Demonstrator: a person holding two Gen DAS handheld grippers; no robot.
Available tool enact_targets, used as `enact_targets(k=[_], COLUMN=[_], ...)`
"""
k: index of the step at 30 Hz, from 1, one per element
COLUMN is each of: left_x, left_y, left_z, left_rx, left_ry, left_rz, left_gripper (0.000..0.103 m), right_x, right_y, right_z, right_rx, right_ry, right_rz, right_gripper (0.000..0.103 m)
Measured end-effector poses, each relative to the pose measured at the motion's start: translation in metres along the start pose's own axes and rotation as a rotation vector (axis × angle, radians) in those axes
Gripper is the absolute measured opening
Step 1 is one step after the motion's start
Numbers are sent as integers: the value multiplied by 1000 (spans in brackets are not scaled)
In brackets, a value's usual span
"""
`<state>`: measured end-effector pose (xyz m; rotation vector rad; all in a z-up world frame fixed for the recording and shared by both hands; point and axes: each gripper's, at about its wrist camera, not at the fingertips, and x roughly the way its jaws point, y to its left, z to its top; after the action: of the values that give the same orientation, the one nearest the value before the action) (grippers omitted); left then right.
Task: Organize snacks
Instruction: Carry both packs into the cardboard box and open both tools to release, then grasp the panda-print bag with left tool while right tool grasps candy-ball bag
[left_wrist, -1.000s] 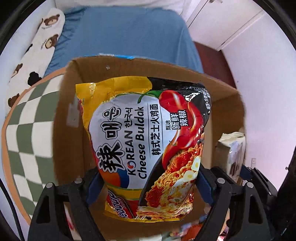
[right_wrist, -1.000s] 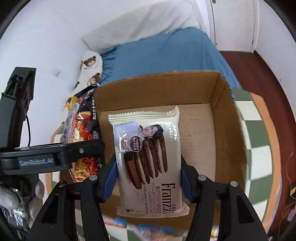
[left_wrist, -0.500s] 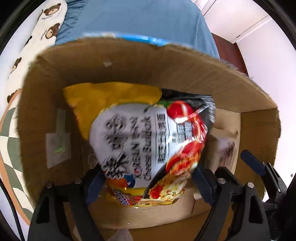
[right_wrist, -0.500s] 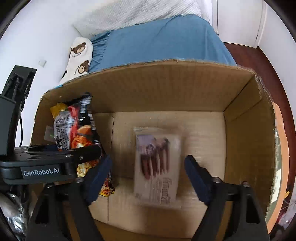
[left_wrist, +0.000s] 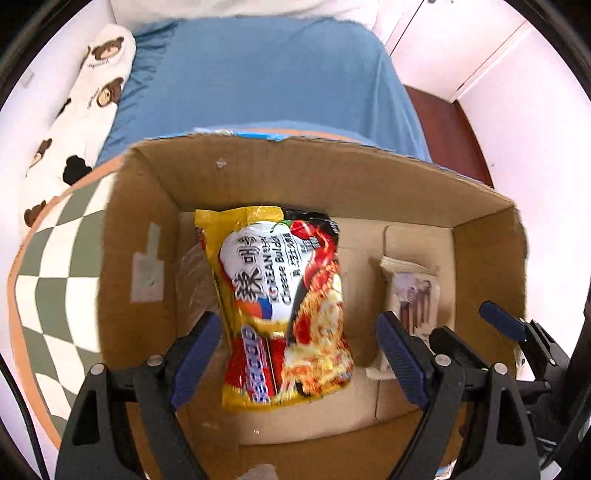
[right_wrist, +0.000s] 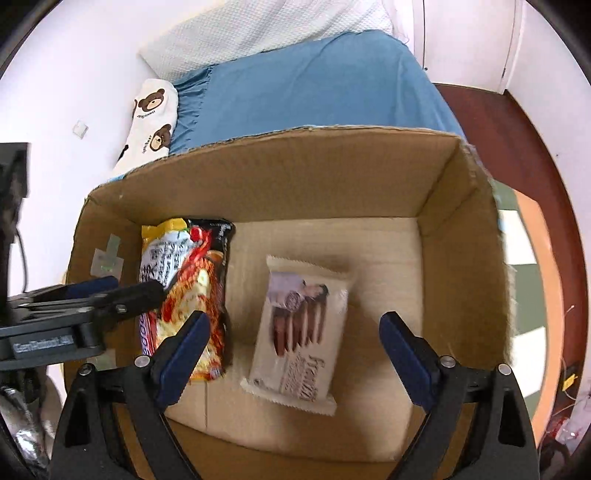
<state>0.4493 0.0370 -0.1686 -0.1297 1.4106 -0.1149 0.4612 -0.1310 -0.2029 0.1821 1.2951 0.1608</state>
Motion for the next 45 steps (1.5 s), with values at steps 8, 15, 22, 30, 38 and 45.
enact_targets(k=[8,15,22,30,38,45], left_x=[-51,-89,-123,-147,-113,-33], left_y=[-4,-5,-12,-5,28,39], left_z=[-52,-83,-115,-150,-216,-262], left_rx=[44,58,75,48,-32,-45], left_ry=[-156,-271,-329,-354,-228,-15], left_rz=[52,76,56,47,92,130], left_gripper=[86,86,86,86,86,86], right_x=[-47,-95,-139,-171,-135,-83], right_y=[1,14,27,35,15,-48], right_z=[-40,-71,-97,-135,-211,-291], right_rx=[0,-30,-44,-36,32,190], right_ry=[-85,-193,-269,-280,-105,105], right_rz=[-19,-52,-57,-22,3,-46], right_gripper=[95,95,95,95,95,95])
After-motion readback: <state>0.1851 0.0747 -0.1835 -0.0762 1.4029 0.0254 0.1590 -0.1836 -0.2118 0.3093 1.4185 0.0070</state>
